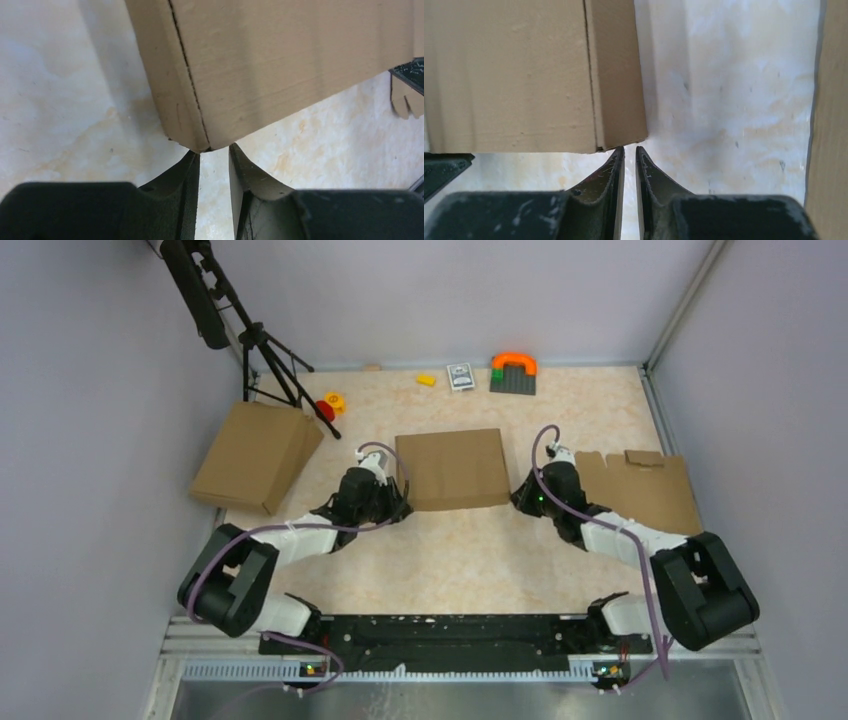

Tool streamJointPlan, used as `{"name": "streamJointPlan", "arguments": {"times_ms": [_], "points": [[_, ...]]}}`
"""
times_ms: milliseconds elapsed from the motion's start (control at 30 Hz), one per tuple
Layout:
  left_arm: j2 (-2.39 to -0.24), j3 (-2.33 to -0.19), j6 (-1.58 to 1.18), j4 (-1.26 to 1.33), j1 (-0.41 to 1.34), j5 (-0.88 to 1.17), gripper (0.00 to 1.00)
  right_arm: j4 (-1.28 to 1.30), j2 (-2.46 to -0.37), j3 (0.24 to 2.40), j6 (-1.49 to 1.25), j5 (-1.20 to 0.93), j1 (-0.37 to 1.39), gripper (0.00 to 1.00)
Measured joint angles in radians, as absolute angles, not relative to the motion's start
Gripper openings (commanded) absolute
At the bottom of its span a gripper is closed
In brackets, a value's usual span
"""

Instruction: Fold the paper box

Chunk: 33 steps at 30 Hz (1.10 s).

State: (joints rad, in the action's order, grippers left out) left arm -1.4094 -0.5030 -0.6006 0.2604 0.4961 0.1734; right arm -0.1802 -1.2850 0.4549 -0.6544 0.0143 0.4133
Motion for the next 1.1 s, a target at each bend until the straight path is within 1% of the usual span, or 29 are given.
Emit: {"name": "streamJointPlan", "arguments": {"times_ms": [67,200,267,367,400,433,467,533,600,700,767,833,967,1033,1100], "points": [[-1.388,-0.511,-0.591,0.261,0.49,0.163,0.3,-0.188,-1.303,0.495,-0.638,0.012,0.401,0.21],[-1.278,-0.511,-0.574,0.213,0.49,0.15,0.34,-0.193,-1.254,0.499,-0.601,-0.035,0.354,0.42],[-1.205,-0.513,-0.57,0.177,0.485,0.142,0.42,-0.194,-1.21,0.492,-0.586,-0.07,0.322,0.49],[-1.139,-0.538,-0.558,0.117,0.464,0.135,0.63,-0.185,-1.193,0.508,-0.565,-0.119,0.289,0.56],[-1.136,-0.555,-0.554,0.101,0.452,0.133,0.68,-0.177,-1.209,0.527,-0.559,-0.138,0.282,0.64],[-1.142,-0.574,-0.548,0.086,0.44,0.132,0.73,-0.172,-1.229,0.547,-0.555,-0.154,0.277,0.83],[-1.158,-0.599,-0.546,0.07,0.426,0.131,0.78,-0.167,-1.264,0.58,-0.55,-0.184,0.272,0.92],[-1.205,-0.651,-0.545,0.053,0.399,0.133,0.83,-0.163,-1.332,0.644,-0.558,-0.224,0.262,0.94],[-1.26,-0.69,-0.553,0.052,0.371,0.139,0.84,-0.165,-1.407,0.709,-0.569,-0.27,0.238,0.95],[-1.35,-0.719,-0.579,0.06,0.332,0.153,0.79,-0.179,-1.514,0.78,-0.589,-0.319,0.204,0.95],[-1.402,-0.72,-0.601,0.072,0.314,0.173,0.75,-0.202,-1.579,0.805,-0.602,-0.347,0.194,0.93],[-1.458,-0.72,-0.62,0.089,0.301,0.2,0.73,-0.22,-1.637,0.816,-0.613,-0.378,0.192,0.88],[-1.564,-0.73,-0.667,0.143,0.295,0.277,0.69,-0.262,-1.768,0.847,-0.633,-0.464,0.192,0.69],[-1.591,-0.743,-0.683,0.172,0.293,0.306,0.62,-0.296,-1.808,0.862,-0.653,-0.521,0.191,0.64],[-1.615,-0.756,-0.695,0.199,0.293,0.329,0.52,-0.324,-1.833,0.878,-0.66,-0.561,0.189,0.59]]}}
